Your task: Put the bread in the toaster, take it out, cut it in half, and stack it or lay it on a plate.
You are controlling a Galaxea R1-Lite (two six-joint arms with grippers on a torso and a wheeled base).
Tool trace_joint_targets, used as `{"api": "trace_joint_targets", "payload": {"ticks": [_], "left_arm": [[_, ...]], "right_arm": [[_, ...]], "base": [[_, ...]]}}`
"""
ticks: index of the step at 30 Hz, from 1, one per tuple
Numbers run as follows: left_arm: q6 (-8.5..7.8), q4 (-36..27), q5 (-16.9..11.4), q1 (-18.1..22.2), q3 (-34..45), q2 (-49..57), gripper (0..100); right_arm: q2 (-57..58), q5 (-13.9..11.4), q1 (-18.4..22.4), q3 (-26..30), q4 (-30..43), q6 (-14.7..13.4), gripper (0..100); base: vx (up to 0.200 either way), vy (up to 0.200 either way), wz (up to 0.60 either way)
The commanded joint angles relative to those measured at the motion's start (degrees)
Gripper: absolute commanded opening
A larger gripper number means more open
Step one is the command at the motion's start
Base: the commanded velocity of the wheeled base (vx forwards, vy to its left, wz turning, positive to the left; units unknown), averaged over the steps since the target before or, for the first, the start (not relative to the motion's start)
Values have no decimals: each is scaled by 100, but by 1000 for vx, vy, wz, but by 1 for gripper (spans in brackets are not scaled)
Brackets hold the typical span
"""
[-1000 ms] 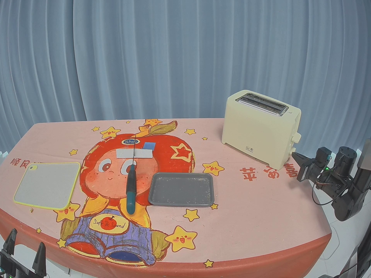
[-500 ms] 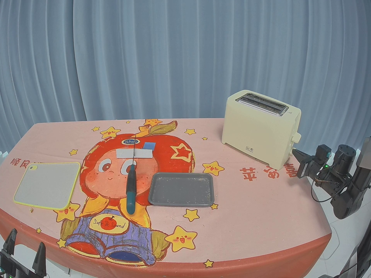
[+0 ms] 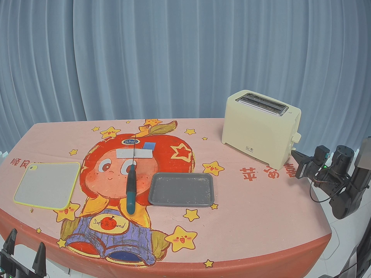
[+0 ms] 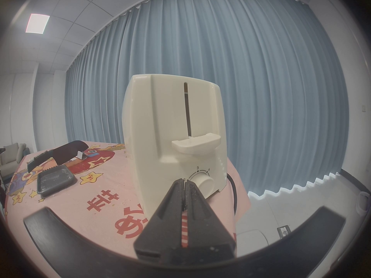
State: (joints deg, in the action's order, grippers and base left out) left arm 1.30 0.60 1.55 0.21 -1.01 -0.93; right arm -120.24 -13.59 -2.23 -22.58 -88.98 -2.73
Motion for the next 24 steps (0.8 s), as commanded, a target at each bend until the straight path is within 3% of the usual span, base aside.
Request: {"api": "trace_joint_targets", "payload": {"ticks": [1,24], "left_arm": [[1,2,3,-3,101,5,100],[1,2,3,-3,101,5,100]], "right_arm": [[-26,-3,3,-1,-58,9,0],[-228,6,56,-98,-58,1,0]], "base": [[0,0,0],[0,0,0]]}}
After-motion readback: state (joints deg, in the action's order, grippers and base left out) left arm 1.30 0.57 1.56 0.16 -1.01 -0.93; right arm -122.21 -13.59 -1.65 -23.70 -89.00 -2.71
